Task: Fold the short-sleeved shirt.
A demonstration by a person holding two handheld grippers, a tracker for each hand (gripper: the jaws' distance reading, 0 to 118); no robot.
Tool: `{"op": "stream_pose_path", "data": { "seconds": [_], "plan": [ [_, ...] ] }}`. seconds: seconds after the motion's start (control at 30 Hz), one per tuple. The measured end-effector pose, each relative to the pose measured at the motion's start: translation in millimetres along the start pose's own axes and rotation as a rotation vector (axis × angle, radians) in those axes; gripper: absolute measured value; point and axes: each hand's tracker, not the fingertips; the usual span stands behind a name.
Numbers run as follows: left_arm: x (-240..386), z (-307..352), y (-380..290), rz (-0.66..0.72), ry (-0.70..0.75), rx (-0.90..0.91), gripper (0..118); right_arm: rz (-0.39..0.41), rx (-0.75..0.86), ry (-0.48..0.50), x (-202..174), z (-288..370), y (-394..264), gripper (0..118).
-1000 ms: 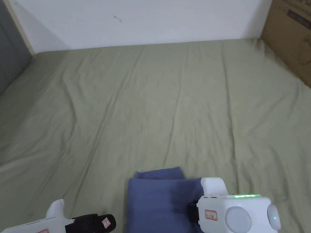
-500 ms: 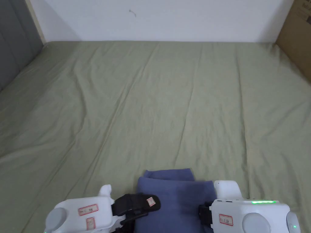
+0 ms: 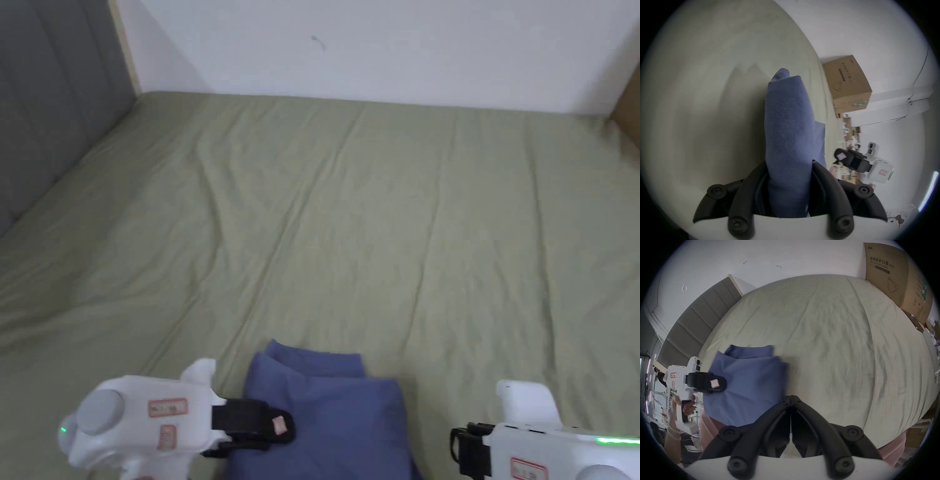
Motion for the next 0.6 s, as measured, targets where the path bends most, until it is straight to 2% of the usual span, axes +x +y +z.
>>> {"op": "stream_pose_path", "data": {
  "seconds": [0.07, 0.23, 0.47, 0.53, 0.57, 0.6],
  "plan": [
    [-18.7, 37.5, 18.4, -0.003, 0.127, 0.043, 26, -0.003, 0.003, 0.007, -2.4, -1.3, 1.2, 0],
    [-39.9, 111.6, 63.9, -0.163, 0.659, 0.016, 26, 0.015, -0.023, -0.002, -7.3, -9.7, -1.6, 0],
    [-59.0, 133.1, 101.4, -0.411, 1.178, -0.080, 27, 0.033, -0.056, -0.022, -8.9, -16.0, -7.5, 0],
    [-64.3, 134.5, 105.6, -0.444, 1.293, -0.063, 45, 0.029, -0.063, -0.027, -7.5, -17.7, -7.6, 0],
    [-66.7, 135.4, 107.6, -0.431, 1.335, -0.056, 57, 0.029, -0.067, -0.031, -6.7, -18.4, -7.5, 0],
    [-70.5, 140.2, 108.3, -0.402, 1.346, -0.051, 76, 0.028, -0.069, -0.033, -6.1, -18.5, -7.6, 0]
  ]
}}
